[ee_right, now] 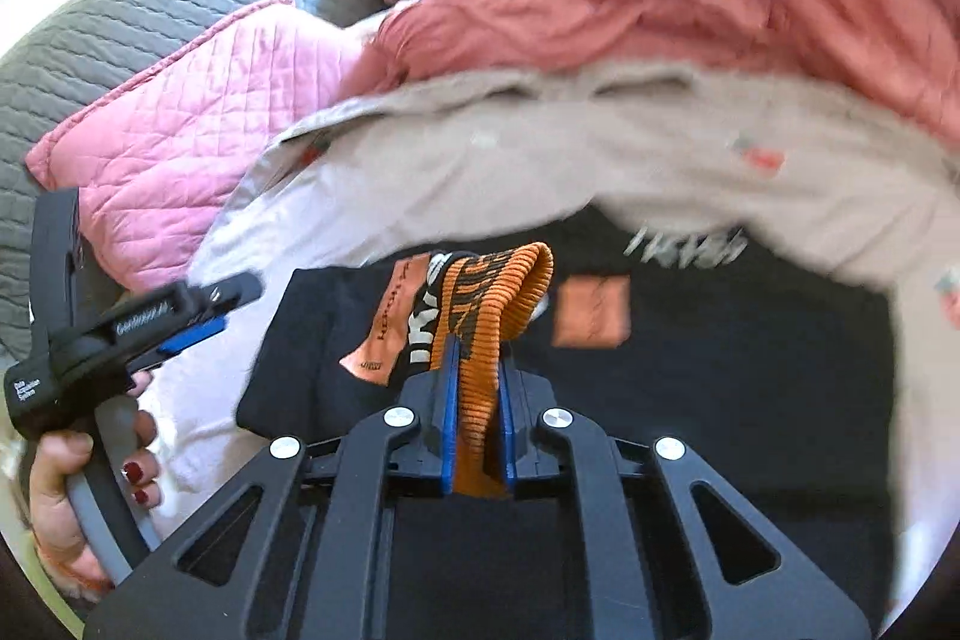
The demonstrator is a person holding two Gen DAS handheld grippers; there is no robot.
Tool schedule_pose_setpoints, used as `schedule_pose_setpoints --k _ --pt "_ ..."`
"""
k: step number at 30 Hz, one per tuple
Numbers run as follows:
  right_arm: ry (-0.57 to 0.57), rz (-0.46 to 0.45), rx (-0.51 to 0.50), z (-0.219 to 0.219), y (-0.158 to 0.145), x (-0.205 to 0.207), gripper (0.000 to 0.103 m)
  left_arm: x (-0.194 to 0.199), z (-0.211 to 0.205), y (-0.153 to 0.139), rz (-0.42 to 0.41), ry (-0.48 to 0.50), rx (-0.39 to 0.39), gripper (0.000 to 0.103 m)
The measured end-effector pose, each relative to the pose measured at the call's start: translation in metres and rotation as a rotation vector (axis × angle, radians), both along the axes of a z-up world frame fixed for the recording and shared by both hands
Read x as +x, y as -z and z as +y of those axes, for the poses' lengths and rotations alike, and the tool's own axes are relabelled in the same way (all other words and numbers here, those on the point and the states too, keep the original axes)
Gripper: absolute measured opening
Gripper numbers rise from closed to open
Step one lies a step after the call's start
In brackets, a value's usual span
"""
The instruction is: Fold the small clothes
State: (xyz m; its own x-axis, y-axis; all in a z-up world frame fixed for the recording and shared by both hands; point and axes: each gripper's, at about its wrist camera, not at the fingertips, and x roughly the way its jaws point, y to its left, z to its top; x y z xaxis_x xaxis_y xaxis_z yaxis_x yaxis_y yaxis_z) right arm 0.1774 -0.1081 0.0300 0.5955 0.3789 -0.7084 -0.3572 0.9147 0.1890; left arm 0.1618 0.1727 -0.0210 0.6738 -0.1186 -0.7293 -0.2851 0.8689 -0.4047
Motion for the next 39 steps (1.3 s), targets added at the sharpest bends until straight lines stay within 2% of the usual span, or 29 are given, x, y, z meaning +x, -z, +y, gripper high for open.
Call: schedule_pose_setpoints --k 6,9,15,22,25,30,33,36,39 --pt "0.125 -0.04 -0.13 -0.061 -0.008 0.02 0.01 0.004 -0.013 0.003 -0.011 0.044 0.014 0.065" --pt "0.194 -0.023 -0.178 -0.093 0.003 0.032 0.01 0.006 -0.025 0.004 -0.029 0.082 0.027 0.065" --pt "0.269 0.031 -0.203 -0.13 0.027 0.043 0.01 0.012 -0.069 0.01 -0.059 0.212 0.059 0.065" --pt "0.273 0.076 -0.236 -0.135 0.052 0.041 0.01 0.016 -0.123 0.019 -0.113 0.373 0.14 0.068" --pt "0.278 0.103 -0.257 -0.135 0.063 0.044 0.01 0.022 -0.136 0.031 -0.083 0.405 0.19 0.068" --pt "0.325 0.169 -0.318 -0.144 0.086 0.05 0.011 0.032 -0.136 0.057 -0.007 0.418 0.187 0.068" --pt "0.367 0.2 -0.322 -0.156 0.098 0.052 0.011 0.032 -0.138 0.06 -0.008 0.424 0.193 0.069" --pt "0.391 0.182 -0.32 -0.16 0.091 0.047 0.009 0.032 -0.139 0.059 -0.007 0.425 0.196 0.069" --pt "0.391 0.124 -0.232 -0.16 0.073 0.036 0.014 0.031 -0.134 0.048 -0.024 0.418 0.152 0.069"
